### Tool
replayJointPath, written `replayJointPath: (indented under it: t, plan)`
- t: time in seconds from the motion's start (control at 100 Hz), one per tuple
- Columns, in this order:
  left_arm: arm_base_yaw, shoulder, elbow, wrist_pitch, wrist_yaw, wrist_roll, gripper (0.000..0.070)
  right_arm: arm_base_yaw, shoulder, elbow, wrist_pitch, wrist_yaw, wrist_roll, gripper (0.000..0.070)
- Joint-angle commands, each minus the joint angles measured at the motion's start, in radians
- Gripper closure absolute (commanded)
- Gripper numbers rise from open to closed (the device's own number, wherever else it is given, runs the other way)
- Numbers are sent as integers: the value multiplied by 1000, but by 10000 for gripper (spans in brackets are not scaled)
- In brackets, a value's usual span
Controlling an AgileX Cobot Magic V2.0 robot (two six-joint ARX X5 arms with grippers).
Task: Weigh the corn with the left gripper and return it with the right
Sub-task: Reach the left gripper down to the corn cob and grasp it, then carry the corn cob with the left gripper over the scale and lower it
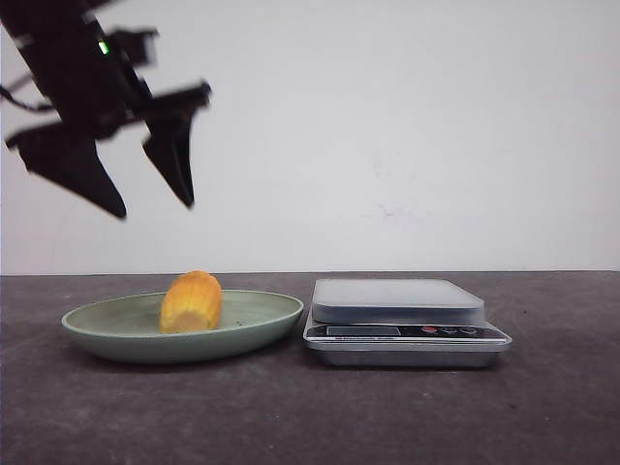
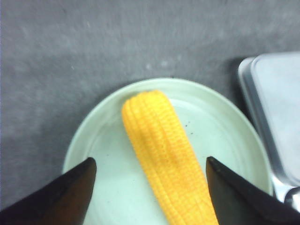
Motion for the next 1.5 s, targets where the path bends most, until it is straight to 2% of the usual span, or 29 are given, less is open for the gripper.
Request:
replayJointPath:
  t: [0.0,0.48,0.61,0.67,0.79,0.8,1.03,1.3,1.49]
  plan:
    - [-17,48,14,24,-5,-11,260,3,11,18,-3,-3,-15,186]
    - [-56,198,13,46,-5,-78,260,3,16,18,-4,-4,-16,184]
    - [-71,219,13,46,-5,-95,281,3,16,18,-3,-3,-15,184]
    - [-76,223,13,44,-5,-95,364,3,16,18,-3,-3,-15,184]
    - [-92,225,13,48,-5,-89,691,3,16,18,-3,-3,-15,184]
    - [-93,225,13,48,-5,-89,700,3,16,18,-3,-3,-15,184]
    - [-100,204,14,31,-3,-93,697,3,16,18,-3,-3,-15,184]
    - [-111,12,29,29,-2,-82,696,3,16,18,-3,-3,-15,184]
    - [-164,-56,110,51,5,-104,696,3,16,18,-3,-3,-13,185]
